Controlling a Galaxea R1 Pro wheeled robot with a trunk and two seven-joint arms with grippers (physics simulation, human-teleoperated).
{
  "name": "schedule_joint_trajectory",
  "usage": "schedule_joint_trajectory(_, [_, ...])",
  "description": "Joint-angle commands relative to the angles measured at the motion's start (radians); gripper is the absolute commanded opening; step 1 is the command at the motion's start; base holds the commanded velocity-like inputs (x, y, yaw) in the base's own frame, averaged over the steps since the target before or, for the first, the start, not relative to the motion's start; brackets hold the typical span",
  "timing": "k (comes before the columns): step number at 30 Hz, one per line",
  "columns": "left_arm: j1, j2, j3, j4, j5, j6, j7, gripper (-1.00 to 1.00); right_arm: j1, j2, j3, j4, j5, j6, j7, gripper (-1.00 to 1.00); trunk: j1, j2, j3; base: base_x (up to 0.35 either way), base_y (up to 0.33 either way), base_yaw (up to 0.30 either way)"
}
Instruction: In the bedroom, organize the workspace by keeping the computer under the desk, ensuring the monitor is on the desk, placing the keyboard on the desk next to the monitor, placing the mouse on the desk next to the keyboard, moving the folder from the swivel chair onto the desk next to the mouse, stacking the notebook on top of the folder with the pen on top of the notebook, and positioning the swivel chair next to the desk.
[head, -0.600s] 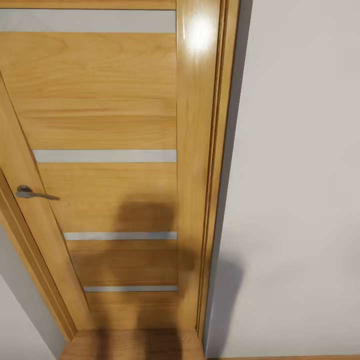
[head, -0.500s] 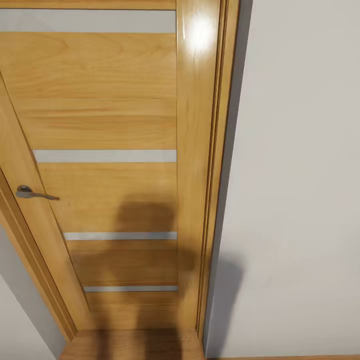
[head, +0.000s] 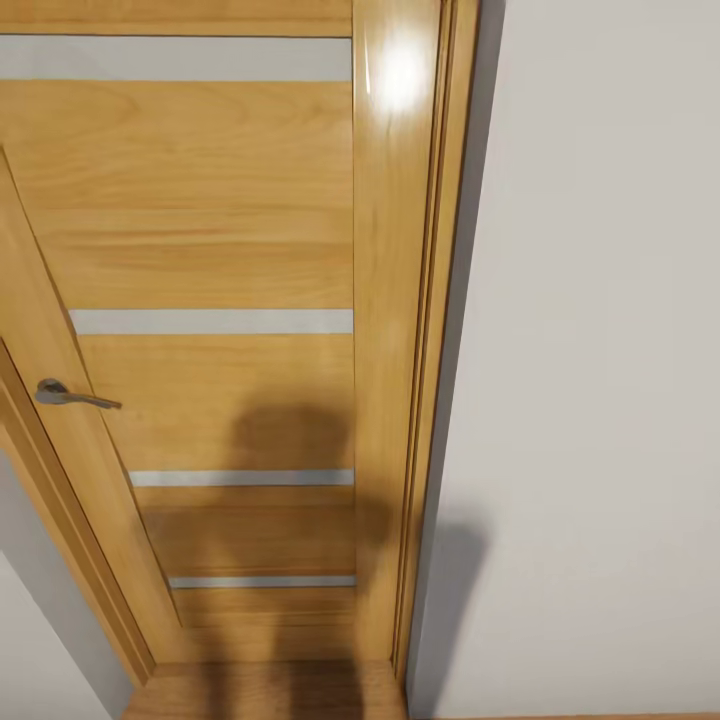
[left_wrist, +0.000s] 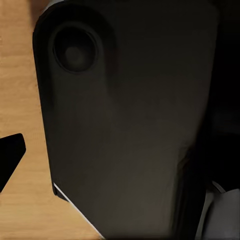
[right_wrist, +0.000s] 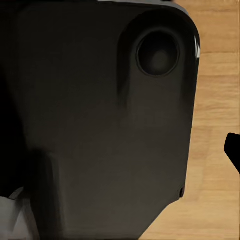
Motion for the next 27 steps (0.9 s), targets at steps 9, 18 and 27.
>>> schedule_joint_trajectory(9, [0.000,0.012,-0.002,-0.001,0.000,0.003,0.006,1.00,0.000,0.000,0.002,-0.007,-0.002,-0.054,0.000,1.00,-0.035,0.063,0.027,0.000,0.000,0.000])
schedule_joint_trajectory(18, [0.000,0.012,-0.006,-0.001,-0.002,0.000,0.006,1.00,0.000,0.006,0.003,-0.057,-0.001,-0.269,0.000,1.00,-0.069,0.126,0.056,0.000,0.000,0.000])
schedule_joint_trajectory(27, [0.000,0.009,-0.021,-0.115,-0.013,-0.001,0.007,1.00,-0.001,0.021,0.001,-0.299,-0.006,-0.406,-0.007,1.00,-0.104,0.189,0.084,0.000,0.000,0.000])
